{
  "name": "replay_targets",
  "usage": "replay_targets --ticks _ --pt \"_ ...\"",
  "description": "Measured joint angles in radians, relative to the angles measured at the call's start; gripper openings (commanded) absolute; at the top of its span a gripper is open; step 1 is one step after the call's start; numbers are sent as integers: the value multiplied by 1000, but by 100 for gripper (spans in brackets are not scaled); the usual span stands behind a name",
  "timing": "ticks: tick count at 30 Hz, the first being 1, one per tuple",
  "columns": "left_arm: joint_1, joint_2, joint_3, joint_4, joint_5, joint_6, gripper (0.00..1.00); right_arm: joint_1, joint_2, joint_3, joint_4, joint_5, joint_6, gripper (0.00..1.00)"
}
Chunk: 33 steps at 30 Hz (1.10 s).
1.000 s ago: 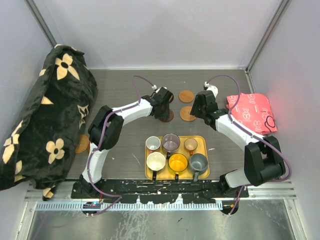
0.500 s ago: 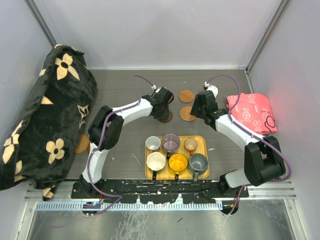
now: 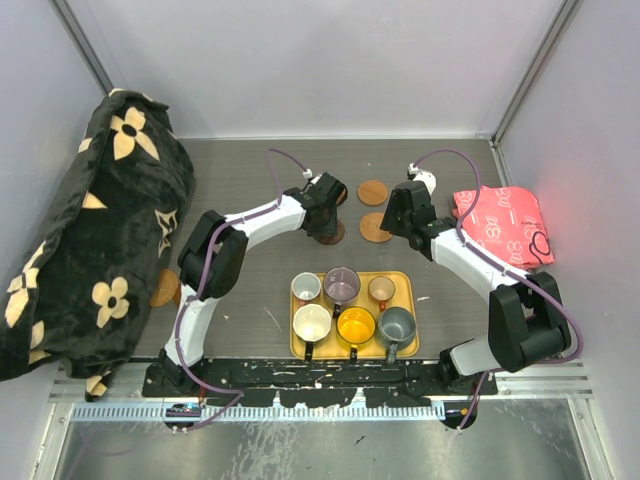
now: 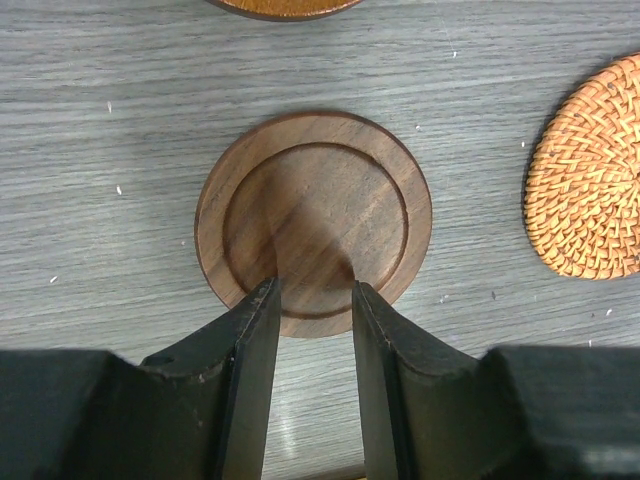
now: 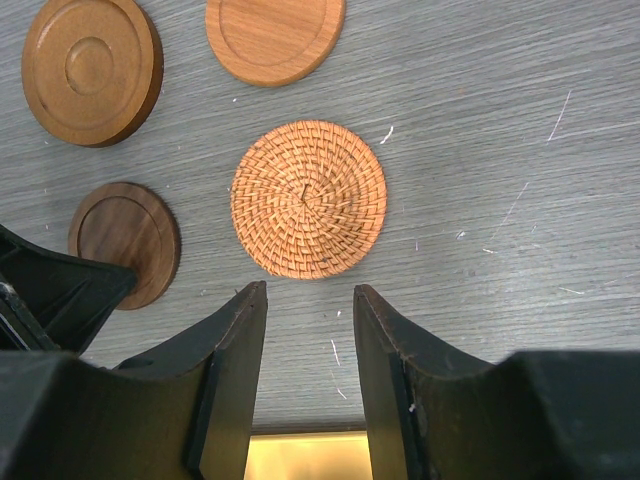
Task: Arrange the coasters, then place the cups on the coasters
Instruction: Move the coaster to the center of the board.
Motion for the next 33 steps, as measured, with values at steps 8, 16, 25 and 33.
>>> replay_targets --ticks 8,16,25,33 --pt "-3 0 2 0 -3 12 38 0 0 0 0 0 0 46" --pt "-21 -10 2 -4 -26 53 39 0 0 0 0 0 0 46" --pt "-35 -123 -4 16 -29 110 39 0 5 0 3 0 0 46" --pt "-35 -237 -96 48 -67 132 39 0 35 -14 14 -3 -1 46"
